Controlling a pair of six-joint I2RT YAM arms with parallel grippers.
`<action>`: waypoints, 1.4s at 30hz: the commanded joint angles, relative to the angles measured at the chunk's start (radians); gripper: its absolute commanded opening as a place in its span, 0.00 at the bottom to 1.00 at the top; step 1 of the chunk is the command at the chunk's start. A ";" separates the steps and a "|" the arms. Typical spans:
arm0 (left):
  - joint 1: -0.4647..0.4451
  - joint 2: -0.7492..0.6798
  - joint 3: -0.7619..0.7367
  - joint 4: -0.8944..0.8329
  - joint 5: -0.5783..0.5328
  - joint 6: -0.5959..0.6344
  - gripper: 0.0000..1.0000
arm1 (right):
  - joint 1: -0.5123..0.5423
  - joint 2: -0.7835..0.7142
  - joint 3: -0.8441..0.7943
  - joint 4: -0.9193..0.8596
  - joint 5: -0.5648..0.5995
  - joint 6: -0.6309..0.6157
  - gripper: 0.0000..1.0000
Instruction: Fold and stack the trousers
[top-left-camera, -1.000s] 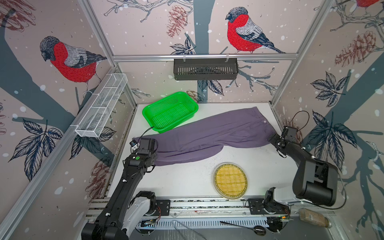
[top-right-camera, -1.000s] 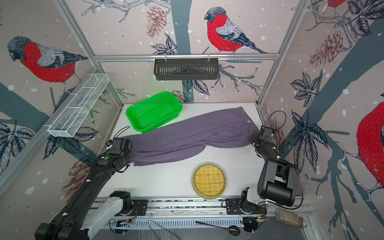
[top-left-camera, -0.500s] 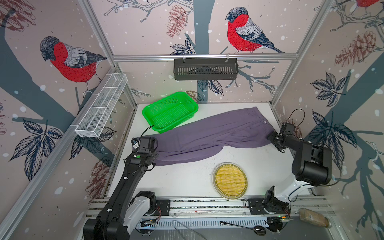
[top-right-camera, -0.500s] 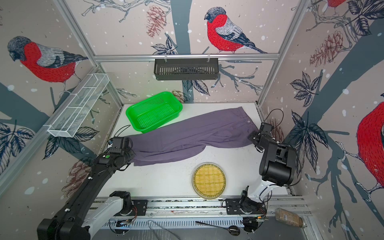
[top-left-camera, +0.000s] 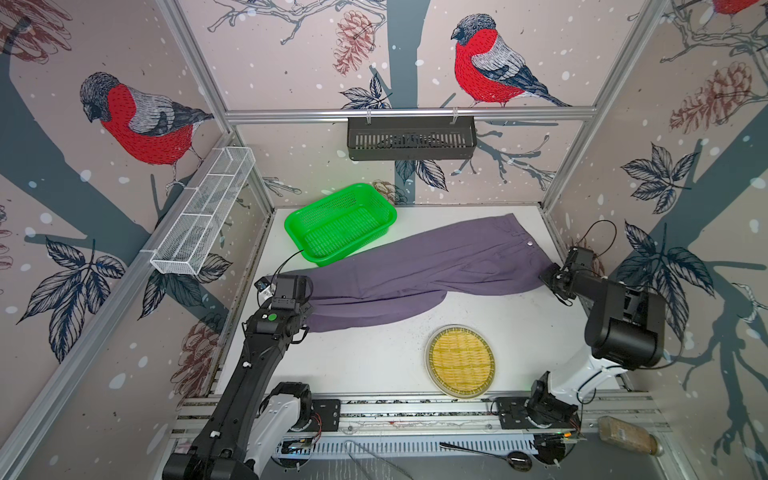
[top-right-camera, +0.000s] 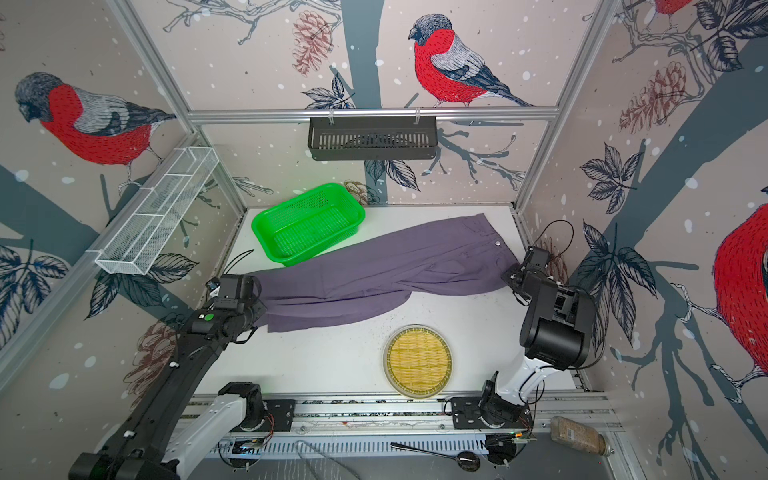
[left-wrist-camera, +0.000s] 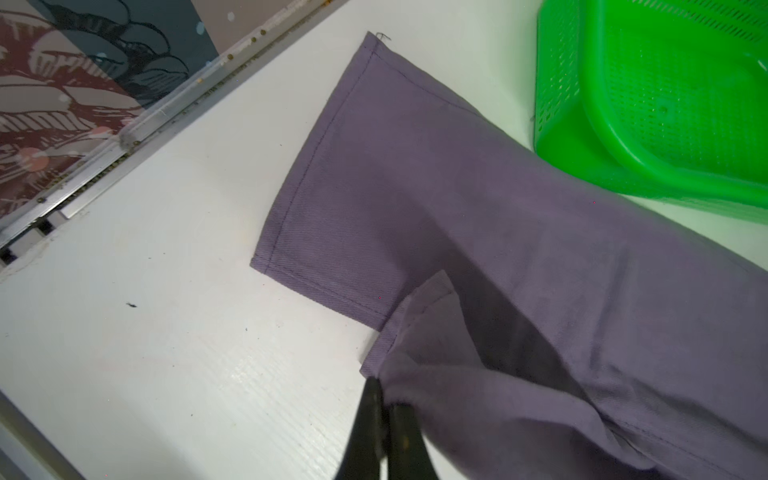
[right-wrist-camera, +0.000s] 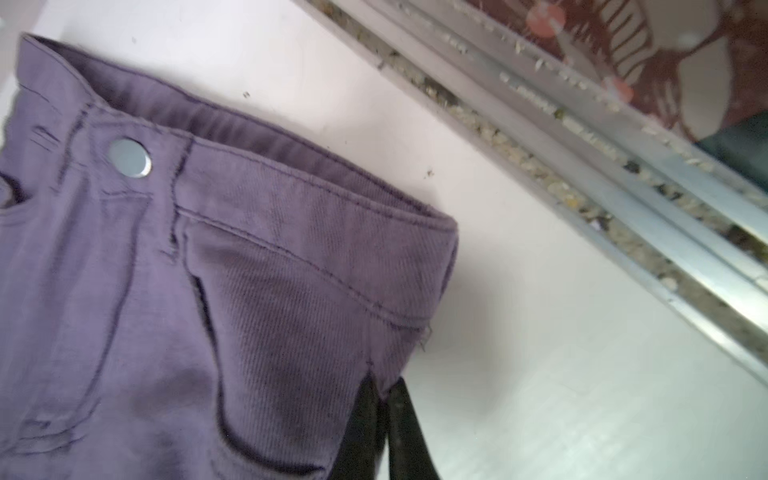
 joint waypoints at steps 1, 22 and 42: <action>0.013 -0.009 0.036 -0.069 -0.089 -0.024 0.00 | -0.008 -0.061 0.030 -0.010 0.059 0.009 0.06; 0.146 -0.110 0.053 -0.093 -0.025 0.004 0.00 | -0.067 -0.179 0.034 -0.036 0.085 0.017 0.07; 0.145 0.131 0.318 0.110 -0.050 0.217 0.00 | -0.003 -0.050 0.257 -0.063 0.047 0.070 0.08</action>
